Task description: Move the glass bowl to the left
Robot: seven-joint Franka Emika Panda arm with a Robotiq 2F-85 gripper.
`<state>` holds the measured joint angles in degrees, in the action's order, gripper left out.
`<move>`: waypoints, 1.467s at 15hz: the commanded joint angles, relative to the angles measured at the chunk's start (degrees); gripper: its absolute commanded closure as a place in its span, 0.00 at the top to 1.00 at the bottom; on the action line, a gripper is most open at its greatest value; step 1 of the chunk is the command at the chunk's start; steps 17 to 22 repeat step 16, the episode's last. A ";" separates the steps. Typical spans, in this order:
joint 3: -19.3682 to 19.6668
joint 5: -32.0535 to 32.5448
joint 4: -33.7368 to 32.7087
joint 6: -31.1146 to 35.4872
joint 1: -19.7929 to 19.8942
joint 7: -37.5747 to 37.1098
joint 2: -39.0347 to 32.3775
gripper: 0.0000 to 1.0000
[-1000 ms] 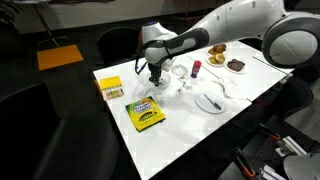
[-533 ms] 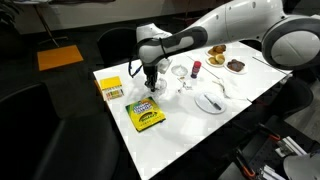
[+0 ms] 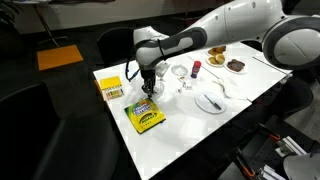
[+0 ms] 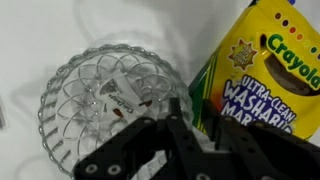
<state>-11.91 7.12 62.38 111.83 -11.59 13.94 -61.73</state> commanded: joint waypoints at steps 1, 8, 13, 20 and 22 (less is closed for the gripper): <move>0.18 -0.23 3.40 0.92 0.27 -1.81 1.82 0.60; 2.00 3.89 7.64 5.67 -0.56 -6.93 7.14 1.00; 0.50 4.36 15.21 10.14 1.20 -5.25 15.10 1.00; 1.99 2.58 20.39 13.90 0.63 -5.39 19.83 1.00; 1.99 2.58 20.39 13.90 0.63 -5.39 19.83 1.00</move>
